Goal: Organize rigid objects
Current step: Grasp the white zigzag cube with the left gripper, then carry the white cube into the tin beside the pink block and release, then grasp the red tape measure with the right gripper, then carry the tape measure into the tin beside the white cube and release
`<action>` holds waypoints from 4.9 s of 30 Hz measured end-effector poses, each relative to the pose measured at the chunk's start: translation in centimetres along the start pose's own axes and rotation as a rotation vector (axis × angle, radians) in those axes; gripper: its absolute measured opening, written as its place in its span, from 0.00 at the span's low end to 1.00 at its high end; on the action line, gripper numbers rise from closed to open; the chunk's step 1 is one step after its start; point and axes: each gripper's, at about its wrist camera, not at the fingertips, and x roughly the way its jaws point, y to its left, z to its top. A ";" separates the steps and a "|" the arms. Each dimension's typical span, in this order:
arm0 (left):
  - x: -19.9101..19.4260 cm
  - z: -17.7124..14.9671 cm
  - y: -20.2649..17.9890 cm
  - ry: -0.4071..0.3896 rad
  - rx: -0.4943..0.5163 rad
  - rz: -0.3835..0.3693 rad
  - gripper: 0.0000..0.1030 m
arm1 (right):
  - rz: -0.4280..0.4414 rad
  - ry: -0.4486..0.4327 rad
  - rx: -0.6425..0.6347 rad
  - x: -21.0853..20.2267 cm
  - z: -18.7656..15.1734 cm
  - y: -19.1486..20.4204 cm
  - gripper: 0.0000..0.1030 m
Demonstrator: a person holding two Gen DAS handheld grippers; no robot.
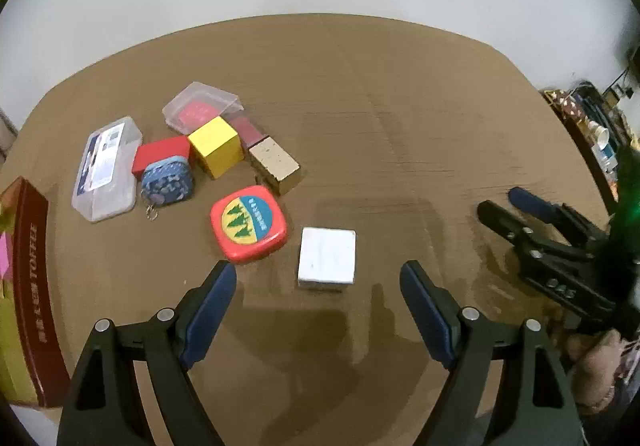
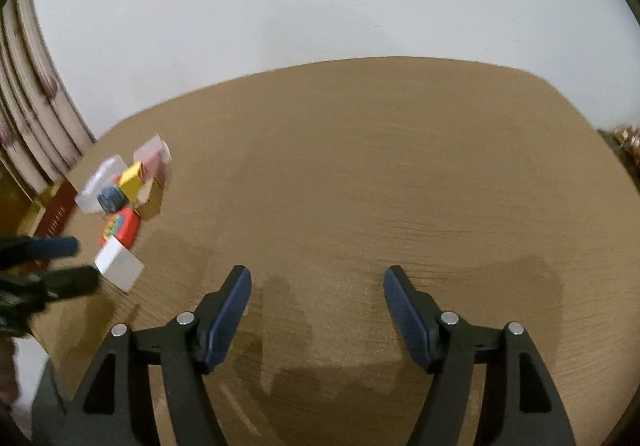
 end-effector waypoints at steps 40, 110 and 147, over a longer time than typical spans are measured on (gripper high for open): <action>-13.7 -9.9 14.9 -0.130 -0.296 0.010 0.25 | 0.193 0.112 -0.197 3.7 1.9 18.0 0.70; -17.3 -20.6 26.2 -0.177 -0.619 0.309 0.65 | 0.197 0.129 -0.289 3.1 3.8 26.5 0.46; -15.4 -22.5 27.6 -0.127 -0.619 0.278 0.70 | 0.239 0.309 -0.782 15.9 5.6 50.8 0.48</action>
